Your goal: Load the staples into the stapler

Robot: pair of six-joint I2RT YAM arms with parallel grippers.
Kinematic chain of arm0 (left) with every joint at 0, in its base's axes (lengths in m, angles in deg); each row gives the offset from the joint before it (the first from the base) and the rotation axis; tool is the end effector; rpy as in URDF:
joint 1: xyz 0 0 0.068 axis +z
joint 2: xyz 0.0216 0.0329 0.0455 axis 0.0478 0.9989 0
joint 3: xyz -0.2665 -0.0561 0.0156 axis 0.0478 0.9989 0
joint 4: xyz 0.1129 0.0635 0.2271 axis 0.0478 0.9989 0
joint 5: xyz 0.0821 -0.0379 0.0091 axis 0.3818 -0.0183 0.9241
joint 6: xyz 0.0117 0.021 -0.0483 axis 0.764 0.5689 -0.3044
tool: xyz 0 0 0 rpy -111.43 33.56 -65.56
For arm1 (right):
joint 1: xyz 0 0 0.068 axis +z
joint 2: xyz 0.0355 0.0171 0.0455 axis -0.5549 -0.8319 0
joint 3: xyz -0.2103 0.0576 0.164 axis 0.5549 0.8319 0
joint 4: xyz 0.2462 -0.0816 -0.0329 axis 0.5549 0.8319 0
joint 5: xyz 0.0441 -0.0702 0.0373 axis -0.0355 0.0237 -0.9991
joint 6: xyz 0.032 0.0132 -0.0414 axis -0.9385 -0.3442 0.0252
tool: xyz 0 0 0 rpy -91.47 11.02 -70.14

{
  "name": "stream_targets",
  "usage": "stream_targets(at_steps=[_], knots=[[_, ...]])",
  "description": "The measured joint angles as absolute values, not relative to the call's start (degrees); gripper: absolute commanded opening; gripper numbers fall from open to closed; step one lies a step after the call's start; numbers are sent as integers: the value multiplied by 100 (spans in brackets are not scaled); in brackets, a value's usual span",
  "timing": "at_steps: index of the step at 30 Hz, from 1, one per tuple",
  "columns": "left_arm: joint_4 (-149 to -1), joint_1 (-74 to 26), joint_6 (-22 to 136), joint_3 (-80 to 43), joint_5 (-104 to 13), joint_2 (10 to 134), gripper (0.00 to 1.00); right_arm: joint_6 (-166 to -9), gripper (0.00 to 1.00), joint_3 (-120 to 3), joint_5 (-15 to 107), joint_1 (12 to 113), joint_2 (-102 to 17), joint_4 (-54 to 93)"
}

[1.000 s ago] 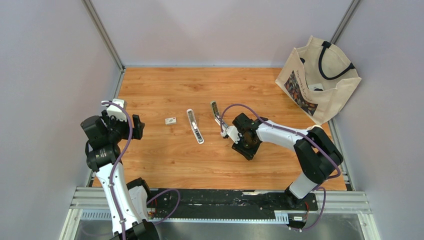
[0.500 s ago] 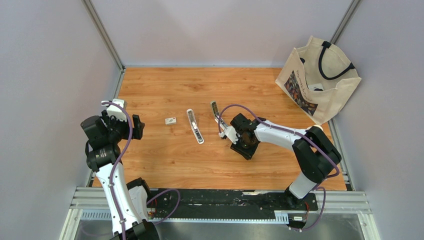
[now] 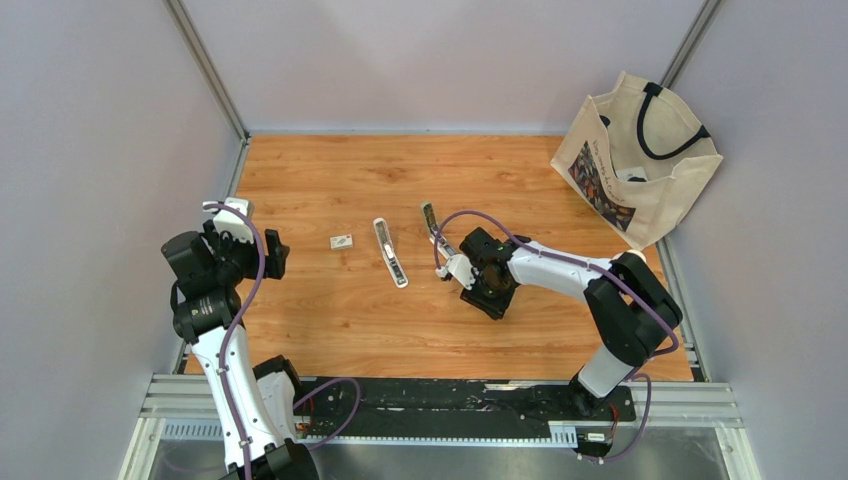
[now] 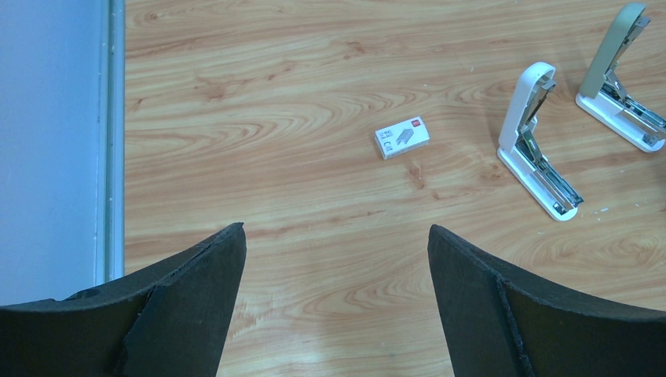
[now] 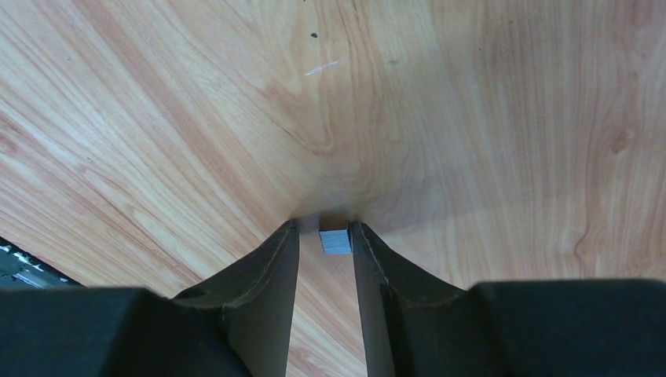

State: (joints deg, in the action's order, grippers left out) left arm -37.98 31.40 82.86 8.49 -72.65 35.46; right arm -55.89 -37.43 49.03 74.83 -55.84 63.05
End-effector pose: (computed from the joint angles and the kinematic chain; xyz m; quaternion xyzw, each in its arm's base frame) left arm 0.1341 0.0498 0.3173 0.0521 0.8314 -0.0648 0.5494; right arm 0.2075 0.1851 0.1577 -0.5466 0.8347 0.0487 0.0468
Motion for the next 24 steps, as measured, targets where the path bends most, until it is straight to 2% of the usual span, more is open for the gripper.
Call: stream_targets(at_steps=[9,15,24], knots=[[-3798,3140,8286,851,-7265,3540,93,-5466,38,-3732,4946,7494,-5575,6213],[-3798,3140,8286,851,-7265,3536,94,-5451,33,-3732,4988,7494,-5573,6119],[-3798,3140,8288,851,-7248,3503,94,-5375,37,-3732,4938,7496,-5568,6106]])
